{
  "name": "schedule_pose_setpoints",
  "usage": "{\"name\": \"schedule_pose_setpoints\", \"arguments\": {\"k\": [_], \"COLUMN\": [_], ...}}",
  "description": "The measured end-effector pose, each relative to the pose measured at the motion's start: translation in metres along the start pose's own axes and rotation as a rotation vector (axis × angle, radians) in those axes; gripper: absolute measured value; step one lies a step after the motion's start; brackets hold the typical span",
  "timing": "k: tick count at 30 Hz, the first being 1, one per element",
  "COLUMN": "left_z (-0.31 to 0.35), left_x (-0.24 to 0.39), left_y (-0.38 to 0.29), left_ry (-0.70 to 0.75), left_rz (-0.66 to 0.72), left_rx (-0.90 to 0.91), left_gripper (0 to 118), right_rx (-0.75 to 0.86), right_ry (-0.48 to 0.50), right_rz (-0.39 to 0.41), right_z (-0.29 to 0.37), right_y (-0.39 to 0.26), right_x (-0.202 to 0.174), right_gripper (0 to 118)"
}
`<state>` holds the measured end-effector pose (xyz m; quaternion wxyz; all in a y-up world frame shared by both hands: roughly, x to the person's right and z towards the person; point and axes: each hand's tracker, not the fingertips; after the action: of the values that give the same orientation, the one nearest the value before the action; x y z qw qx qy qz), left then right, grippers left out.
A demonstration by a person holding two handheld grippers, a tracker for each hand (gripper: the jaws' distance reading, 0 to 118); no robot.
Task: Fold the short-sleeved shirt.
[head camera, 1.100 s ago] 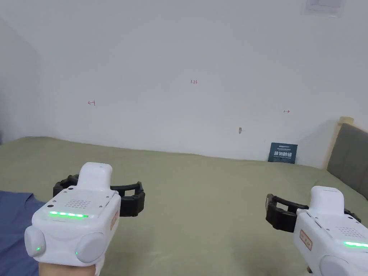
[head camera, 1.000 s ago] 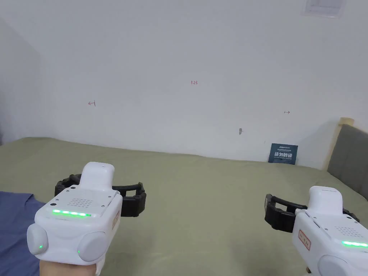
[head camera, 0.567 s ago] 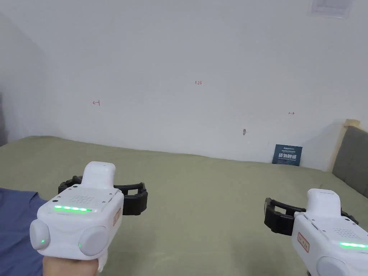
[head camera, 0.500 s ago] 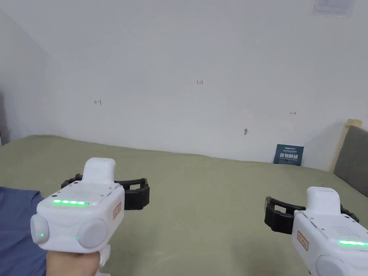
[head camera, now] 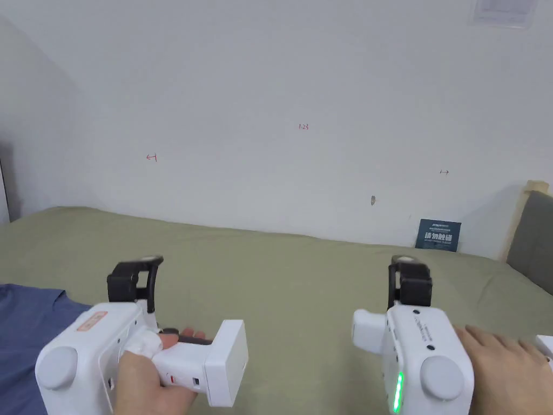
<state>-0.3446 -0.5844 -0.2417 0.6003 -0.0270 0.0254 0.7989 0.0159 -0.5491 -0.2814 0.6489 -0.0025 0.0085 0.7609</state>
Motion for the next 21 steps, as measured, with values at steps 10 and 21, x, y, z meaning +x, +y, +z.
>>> {"name": "schedule_pose_setpoints", "arguments": {"k": [10,21], "left_z": [0.006,0.040], "left_x": [0.085,0.086], "left_y": [-0.029,-0.052], "left_ry": [0.202,0.180], "left_rz": [-1.135,-1.788], "left_rx": [0.165,0.247], "left_gripper": [118,118], "right_rx": [0.006,-0.127], "right_ry": [0.061,0.092], "right_rz": [-0.705,-1.774], "right_z": [-0.001,0.008], "right_y": [-0.044,-0.114], "right_x": [0.029,0.025], "right_gripper": [117,117]}}
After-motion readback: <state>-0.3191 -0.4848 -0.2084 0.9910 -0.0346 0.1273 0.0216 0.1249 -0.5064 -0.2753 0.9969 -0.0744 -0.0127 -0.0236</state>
